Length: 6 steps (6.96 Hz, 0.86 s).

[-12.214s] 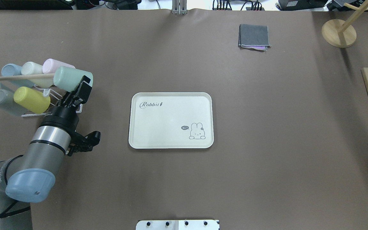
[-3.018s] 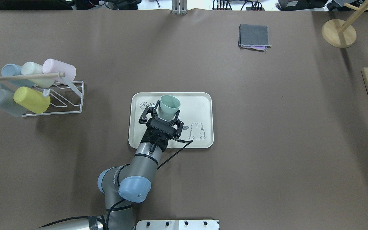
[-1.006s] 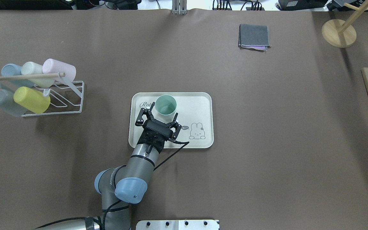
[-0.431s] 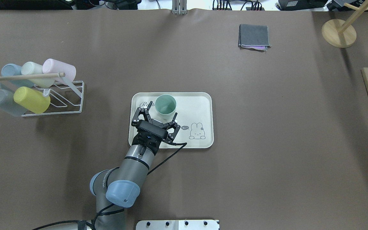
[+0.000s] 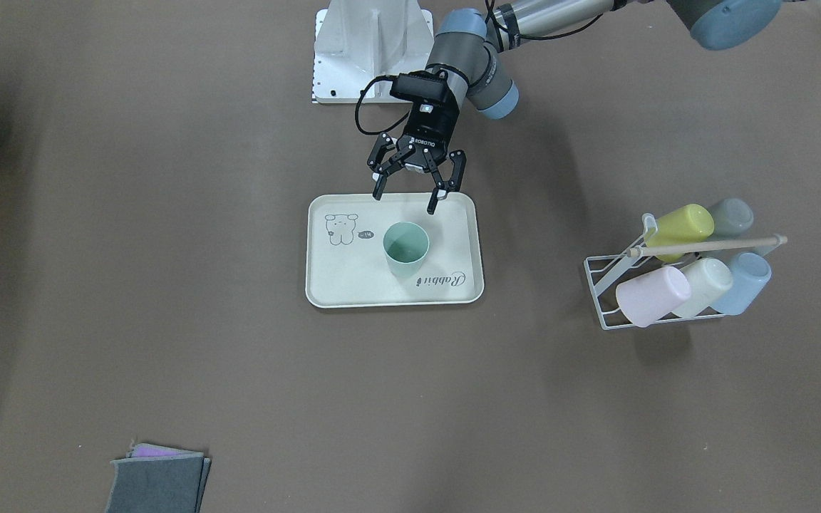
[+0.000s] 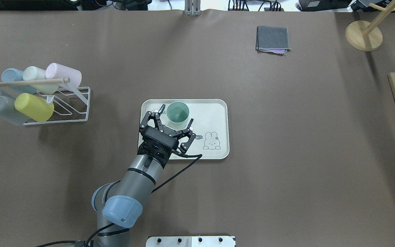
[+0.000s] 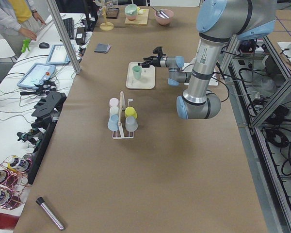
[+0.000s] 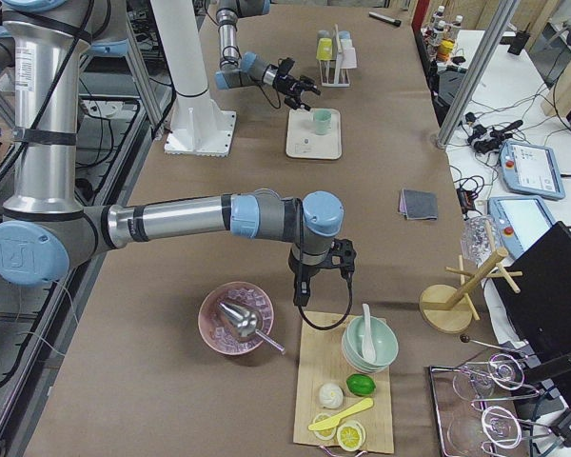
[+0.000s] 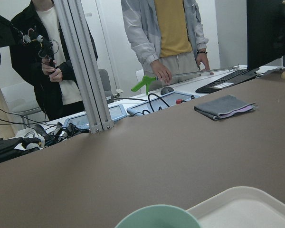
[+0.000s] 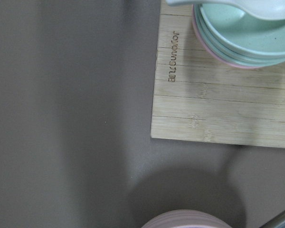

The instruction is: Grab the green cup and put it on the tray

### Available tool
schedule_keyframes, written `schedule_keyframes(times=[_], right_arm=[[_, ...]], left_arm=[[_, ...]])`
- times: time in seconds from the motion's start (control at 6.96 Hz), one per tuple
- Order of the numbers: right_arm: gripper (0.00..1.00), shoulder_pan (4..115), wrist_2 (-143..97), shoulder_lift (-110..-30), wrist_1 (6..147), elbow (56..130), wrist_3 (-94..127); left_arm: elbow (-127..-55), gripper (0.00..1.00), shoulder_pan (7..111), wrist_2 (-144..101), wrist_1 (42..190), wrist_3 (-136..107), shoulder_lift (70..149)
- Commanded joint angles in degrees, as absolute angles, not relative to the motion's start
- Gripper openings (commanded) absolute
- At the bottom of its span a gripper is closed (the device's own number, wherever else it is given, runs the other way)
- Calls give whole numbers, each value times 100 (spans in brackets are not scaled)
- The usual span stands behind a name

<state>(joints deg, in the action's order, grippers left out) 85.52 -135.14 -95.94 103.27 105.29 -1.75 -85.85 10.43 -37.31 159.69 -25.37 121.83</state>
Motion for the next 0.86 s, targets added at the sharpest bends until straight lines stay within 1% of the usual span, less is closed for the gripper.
schedule_keyframes(times=[0.0, 0.43, 0.72], right_arm=[[100, 8552, -13518, -9598, 10327, 10521, -176], [100, 8552, -13518, -9606, 10327, 10521, -185], [100, 8552, -13518, -9598, 10327, 10520, -176]], left_arm=[[-9558, 96, 1081, -3911, 15926, -2365, 11709], [-10509, 97, 1387, -4076, 15908, -2048, 10927], [-10774, 97, 2071, -4649, 15891, -2048, 10881]])
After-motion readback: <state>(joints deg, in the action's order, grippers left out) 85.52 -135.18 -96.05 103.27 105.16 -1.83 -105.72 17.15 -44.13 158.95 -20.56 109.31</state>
